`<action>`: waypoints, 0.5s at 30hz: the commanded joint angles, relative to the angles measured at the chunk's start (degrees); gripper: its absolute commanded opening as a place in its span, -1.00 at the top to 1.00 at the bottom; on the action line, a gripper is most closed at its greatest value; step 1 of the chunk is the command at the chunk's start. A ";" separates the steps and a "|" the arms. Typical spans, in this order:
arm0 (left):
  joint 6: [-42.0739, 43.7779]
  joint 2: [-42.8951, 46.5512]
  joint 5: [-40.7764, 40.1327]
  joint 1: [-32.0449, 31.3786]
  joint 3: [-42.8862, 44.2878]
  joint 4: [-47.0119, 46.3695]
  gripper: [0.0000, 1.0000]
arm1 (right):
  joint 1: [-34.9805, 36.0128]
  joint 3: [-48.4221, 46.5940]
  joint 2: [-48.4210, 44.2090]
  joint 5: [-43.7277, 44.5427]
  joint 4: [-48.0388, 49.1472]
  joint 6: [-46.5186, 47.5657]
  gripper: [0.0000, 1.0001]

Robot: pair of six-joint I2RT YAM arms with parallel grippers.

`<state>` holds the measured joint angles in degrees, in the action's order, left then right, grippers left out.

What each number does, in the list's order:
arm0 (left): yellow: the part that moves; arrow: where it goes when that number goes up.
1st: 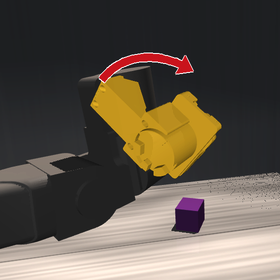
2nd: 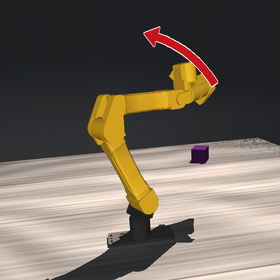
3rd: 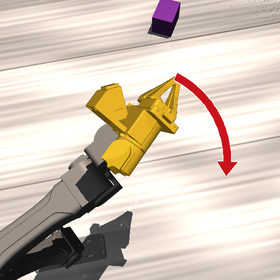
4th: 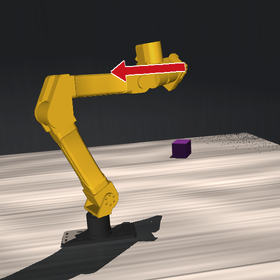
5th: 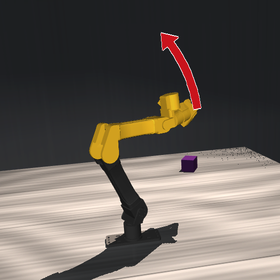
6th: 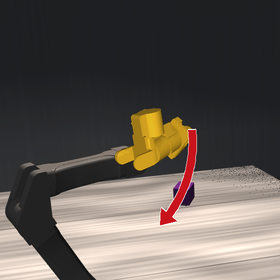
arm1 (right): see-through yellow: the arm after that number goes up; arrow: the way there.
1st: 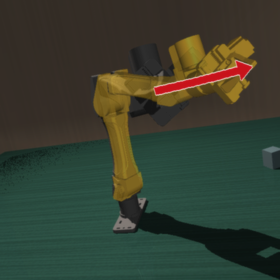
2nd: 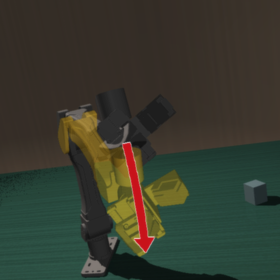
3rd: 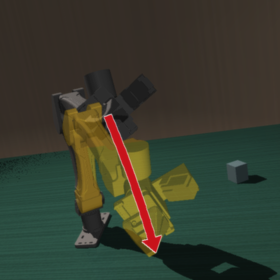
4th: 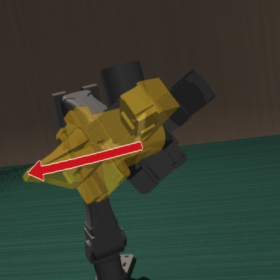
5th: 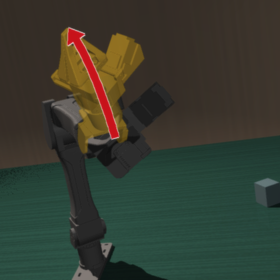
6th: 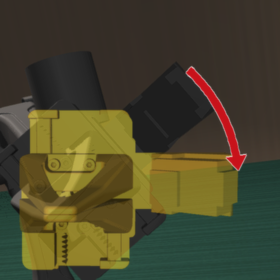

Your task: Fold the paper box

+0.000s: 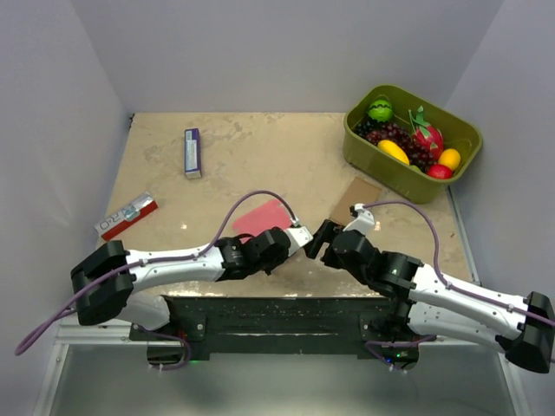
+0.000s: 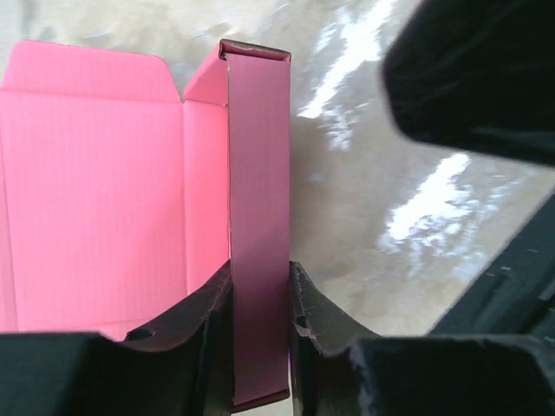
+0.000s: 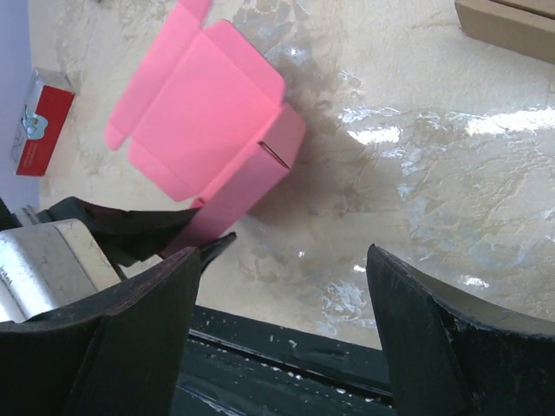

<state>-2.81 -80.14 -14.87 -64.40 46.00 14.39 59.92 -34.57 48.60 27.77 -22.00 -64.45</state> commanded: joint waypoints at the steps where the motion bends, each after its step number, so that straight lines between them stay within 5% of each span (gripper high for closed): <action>1: 2.19 -2.82 -16.23 -1.78 0.67 2.66 0.51 | -0.07 0.55 -1.66 2.38 2.93 0.02 -0.62; 6: 2.02 -8.80 -13.96 -2.39 1.37 2.83 0.40 | -0.07 1.52 -3.50 2.73 2.84 0.20 -0.62; 12: 1.14 -9.34 -8.42 -2.66 1.46 2.13 -0.21 | -0.07 2.31 -6.93 3.08 0.82 0.55 -0.63; 15: 0.35 -7.41 -6.14 -2.66 1.38 1.87 -0.36 | -0.07 2.14 -7.29 3.34 0.03 1.69 -0.64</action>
<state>-2.28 -90.04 -25.12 -66.22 46.09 17.39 59.61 -31.42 42.52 29.32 -24.27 -63.57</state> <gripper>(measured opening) 0.641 0.815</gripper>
